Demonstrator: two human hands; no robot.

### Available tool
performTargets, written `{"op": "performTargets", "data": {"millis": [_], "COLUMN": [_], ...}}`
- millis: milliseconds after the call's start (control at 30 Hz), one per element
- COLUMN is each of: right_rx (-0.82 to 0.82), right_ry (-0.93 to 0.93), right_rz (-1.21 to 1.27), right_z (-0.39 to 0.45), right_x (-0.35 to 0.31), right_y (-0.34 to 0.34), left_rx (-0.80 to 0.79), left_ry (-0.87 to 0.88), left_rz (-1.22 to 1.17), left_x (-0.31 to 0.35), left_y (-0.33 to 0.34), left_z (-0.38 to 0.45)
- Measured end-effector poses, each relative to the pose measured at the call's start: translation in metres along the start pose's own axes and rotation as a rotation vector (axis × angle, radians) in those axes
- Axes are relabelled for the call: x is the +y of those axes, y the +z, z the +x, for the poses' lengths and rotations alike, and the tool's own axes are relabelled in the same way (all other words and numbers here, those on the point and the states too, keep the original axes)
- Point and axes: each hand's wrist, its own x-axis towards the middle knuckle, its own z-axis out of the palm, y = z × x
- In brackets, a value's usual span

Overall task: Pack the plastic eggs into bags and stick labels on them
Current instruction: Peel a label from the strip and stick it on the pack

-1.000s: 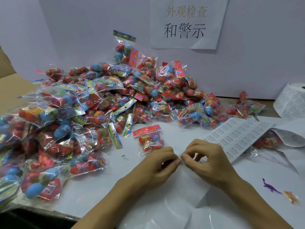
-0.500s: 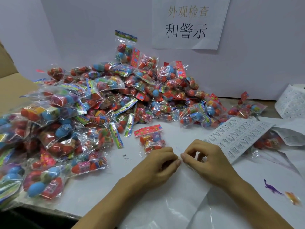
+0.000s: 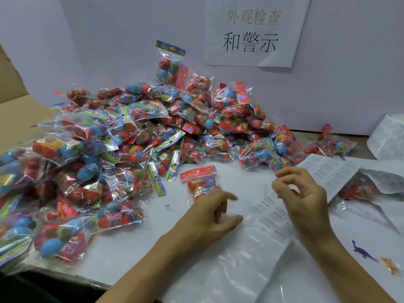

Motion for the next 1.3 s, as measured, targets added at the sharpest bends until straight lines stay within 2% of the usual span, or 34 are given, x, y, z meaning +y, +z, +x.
{"op": "performTargets", "data": {"millis": [67, 167, 300, 467, 700, 800, 867, 1000, 1067, 1100, 1200, 1233, 1300], "right_rx": [-0.031, -0.097, -0.154, -0.245, -0.237, -0.243, -0.234, -0.200, -0.214, -0.221, -0.260, -0.275, -0.294], "right_ry": [-0.150, -0.352, -0.465, -0.460, -0.194, -0.189, -0.197, -0.139, -0.119, -0.099, -0.020, 0.006, 0.068], "right_rz": [-0.179, -0.320, -0.366, -0.352, -0.177, -0.162, -0.151, -0.076, -0.101, -0.112, -0.108, -0.112, -0.113], "right_z": [-0.005, -0.012, -0.017, -0.018, -0.017, -0.018, -0.018, -0.016, -0.017, -0.017, -0.018, -0.017, -0.017], "right_x": [0.001, 0.003, 0.004, 0.006, 0.005, 0.008, 0.008, 0.006, 0.006, 0.007, 0.011, 0.013, 0.014], "right_y": [0.005, 0.014, 0.021, 0.021, 0.023, 0.023, 0.024, 0.023, 0.023, 0.024, 0.026, 0.026, 0.026], "left_rx": [0.044, 0.098, 0.008, 0.023, 0.065, 0.064, 0.142, 0.540, 0.608, 0.569, 0.291, 0.247, 0.261], "left_ry": [-0.007, -0.024, -0.100, -0.098, -0.163, -0.163, -0.154, -0.086, -0.122, -0.196, -0.424, -0.426, -0.371], "left_rz": [-0.064, -0.128, -0.345, -0.477, -0.671, -0.597, -0.437, 0.170, 0.448, 0.509, 0.479, 0.467, 0.477], "left_x": [0.001, 0.005, 0.009, 0.010, 0.012, 0.014, 0.012, -0.001, -0.008, -0.011, -0.016, -0.018, -0.018], "left_y": [-0.001, -0.004, -0.006, -0.009, -0.012, -0.010, -0.007, -0.007, -0.008, -0.009, -0.012, -0.012, -0.012], "left_z": [0.000, 0.004, 0.005, 0.007, 0.006, 0.005, 0.007, 0.008, 0.006, 0.006, 0.006, 0.006, 0.005]}}
